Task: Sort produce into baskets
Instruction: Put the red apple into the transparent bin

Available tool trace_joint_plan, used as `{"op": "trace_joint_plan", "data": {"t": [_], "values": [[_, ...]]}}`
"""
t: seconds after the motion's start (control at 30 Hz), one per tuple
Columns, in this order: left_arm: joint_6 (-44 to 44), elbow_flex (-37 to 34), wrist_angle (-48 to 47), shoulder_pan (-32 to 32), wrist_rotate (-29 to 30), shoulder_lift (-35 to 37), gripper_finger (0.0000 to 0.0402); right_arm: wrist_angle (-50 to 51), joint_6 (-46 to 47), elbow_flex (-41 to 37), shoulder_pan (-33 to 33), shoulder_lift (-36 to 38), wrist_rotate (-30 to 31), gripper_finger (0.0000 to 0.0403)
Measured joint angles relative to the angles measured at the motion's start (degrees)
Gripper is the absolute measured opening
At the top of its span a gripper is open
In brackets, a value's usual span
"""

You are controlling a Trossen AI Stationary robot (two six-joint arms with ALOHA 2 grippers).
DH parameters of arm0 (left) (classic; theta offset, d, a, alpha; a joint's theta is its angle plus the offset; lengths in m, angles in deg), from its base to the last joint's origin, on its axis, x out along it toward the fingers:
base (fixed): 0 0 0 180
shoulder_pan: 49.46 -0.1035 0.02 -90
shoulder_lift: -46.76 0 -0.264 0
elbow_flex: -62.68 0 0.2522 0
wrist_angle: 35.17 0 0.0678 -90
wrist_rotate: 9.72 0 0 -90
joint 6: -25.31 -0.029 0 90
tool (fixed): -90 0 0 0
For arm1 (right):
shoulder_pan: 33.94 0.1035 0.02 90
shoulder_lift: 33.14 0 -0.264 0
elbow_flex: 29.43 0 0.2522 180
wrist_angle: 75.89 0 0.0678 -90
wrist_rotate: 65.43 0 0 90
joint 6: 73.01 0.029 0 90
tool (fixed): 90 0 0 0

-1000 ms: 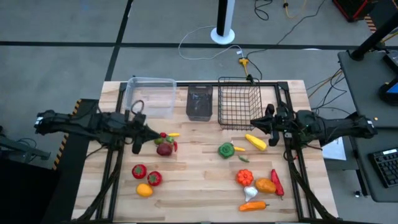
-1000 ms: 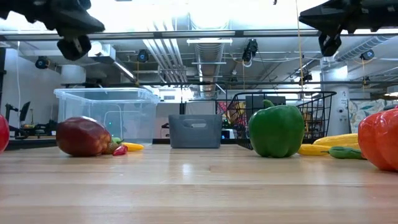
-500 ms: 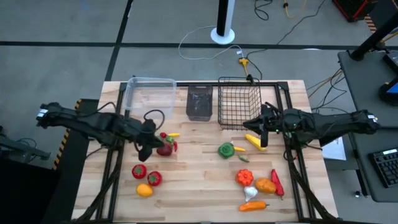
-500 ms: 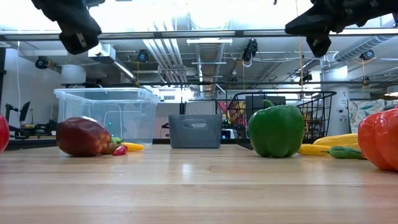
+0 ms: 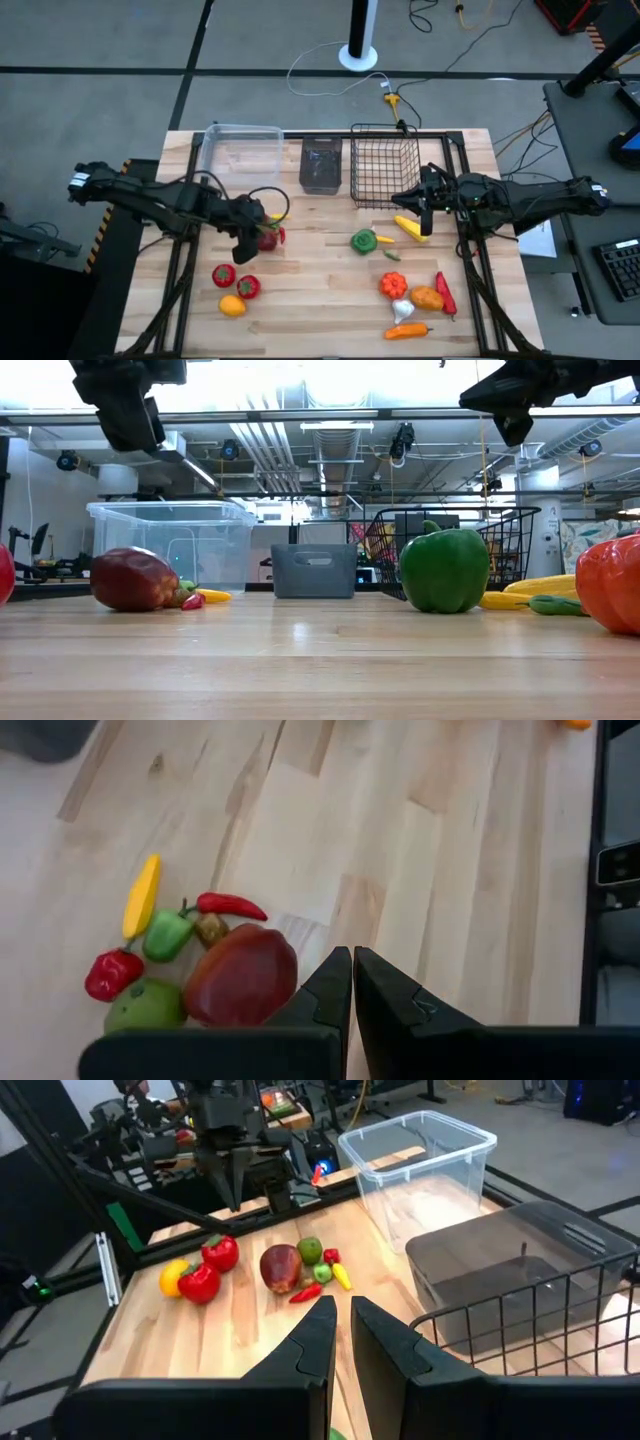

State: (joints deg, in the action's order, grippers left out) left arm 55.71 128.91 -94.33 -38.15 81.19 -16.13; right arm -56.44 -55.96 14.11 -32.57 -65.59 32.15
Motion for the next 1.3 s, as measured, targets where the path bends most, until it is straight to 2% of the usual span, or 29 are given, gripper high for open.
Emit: {"op": "trace_joint_plan", "data": {"t": [0.17, 0.33, 0.5, 0.6, 0.73, 0.87, 1.0, 1.1, 1.3], "values": [[-3.3, 2.3, -3.5, 0.0, -1.8, -3.0, 0.0, -0.5, -3.6, 0.0, 0.0, 0.0, 1.2, 0.0029], [-11.3, 2.4, -3.8, 0.1, -10.3, -7.2, 0.0, 0.1, -4.2, 0.0, 0.0, -0.1, 1.5, 0.0029], [-12.8, 2.4, -3.9, 0.1, -11.3, -12.2, 0.0003, 0.0, -4.2, 0.0, 0.0, -0.8, 1.5, 0.0029], [-13.3, 2.4, -4.1, 0.1, -13.9, -14.5, 0.0019, 0.0, -4.1, 0.0, 0.0, -1.5, 1.6, 0.0029], [-13.6, 2.3, -4.3, 0.1, -13.2, -16.4, 0.0053, 0.0, -4.1, 0.0, 0.0, -1.9, 2.1, 0.0029], [-13.6, 2.4, -5.4, 0.1, -9.2, -17.6, 0.0096, 0.0, -4.0, 0.0, 0.0, -1.7, 2.1, 0.0029], [-13.1, 5.1, -11.1, 0.1, -5.2, -19.2, 0.013, 0.0, -4.0, 0.0, 0.0, -1.7, 2.1, 0.0029], [-11.9, 7.7, -14.4, 0.1, -4.8, -20.8, 0.014, -0.3, -4.0, -0.1, 0.0, -1.7, 2.3, 0.0029], [-11.9, 11.3, -15.1, 0.1, -4.6, -24.4, 0.0148, -0.4, -4.0, -0.1, 0.0, -1.7, 3.0, 0.0029]]}}
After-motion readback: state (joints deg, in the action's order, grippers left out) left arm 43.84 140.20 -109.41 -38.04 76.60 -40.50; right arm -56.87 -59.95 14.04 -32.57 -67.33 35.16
